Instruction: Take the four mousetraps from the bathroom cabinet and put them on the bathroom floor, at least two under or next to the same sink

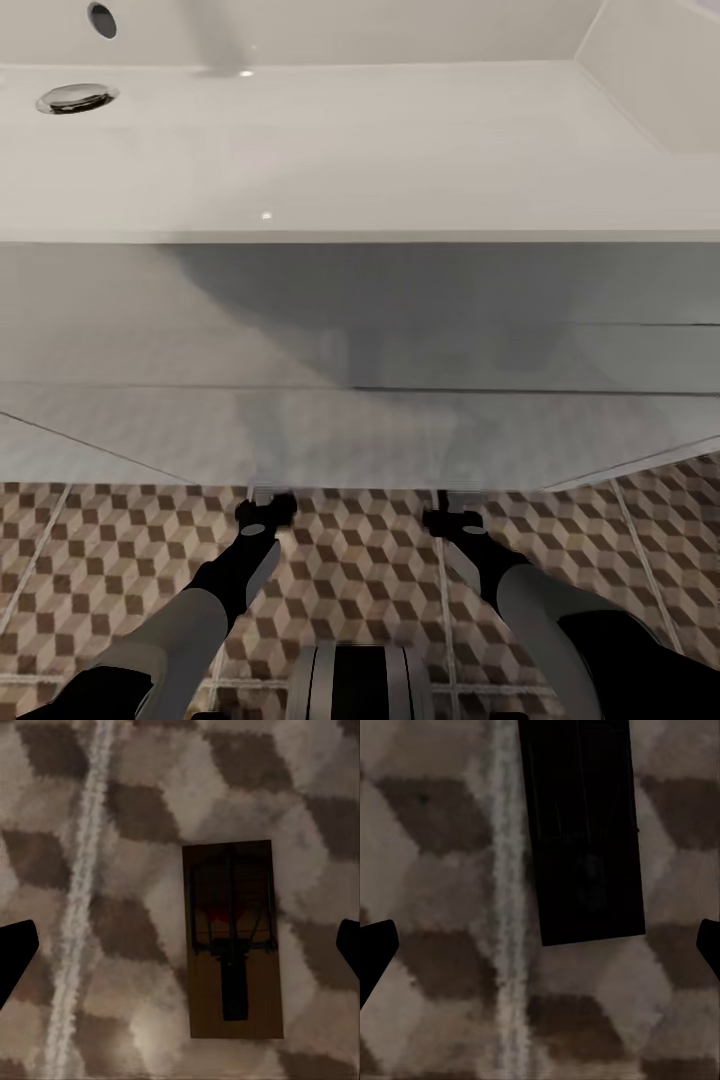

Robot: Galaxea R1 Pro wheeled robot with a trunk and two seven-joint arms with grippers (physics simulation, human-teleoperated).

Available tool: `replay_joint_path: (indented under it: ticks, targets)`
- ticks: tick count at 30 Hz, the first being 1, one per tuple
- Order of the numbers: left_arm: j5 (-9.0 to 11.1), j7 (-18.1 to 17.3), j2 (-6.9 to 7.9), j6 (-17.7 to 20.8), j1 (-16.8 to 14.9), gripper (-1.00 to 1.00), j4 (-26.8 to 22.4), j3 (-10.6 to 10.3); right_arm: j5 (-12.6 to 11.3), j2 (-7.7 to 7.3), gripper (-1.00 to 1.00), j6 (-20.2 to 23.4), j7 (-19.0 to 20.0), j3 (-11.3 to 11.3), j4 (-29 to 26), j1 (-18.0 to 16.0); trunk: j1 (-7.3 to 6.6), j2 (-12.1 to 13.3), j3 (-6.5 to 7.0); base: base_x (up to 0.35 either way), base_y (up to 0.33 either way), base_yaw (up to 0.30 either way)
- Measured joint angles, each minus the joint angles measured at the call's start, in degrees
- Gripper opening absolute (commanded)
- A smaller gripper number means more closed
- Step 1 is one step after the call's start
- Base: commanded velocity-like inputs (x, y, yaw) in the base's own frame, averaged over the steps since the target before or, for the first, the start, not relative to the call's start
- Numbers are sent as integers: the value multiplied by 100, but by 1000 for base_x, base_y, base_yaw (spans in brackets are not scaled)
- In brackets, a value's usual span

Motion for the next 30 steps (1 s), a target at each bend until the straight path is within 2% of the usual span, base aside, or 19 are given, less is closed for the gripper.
replay_joint_path:
  ticks: [30]
  targets:
    - [0, -3, 0, -67, 0, 100, -3, -7, 61, 38, 100, -48, 1, 18, -8, 0, 2, 0, 0, -323, 0, 0]
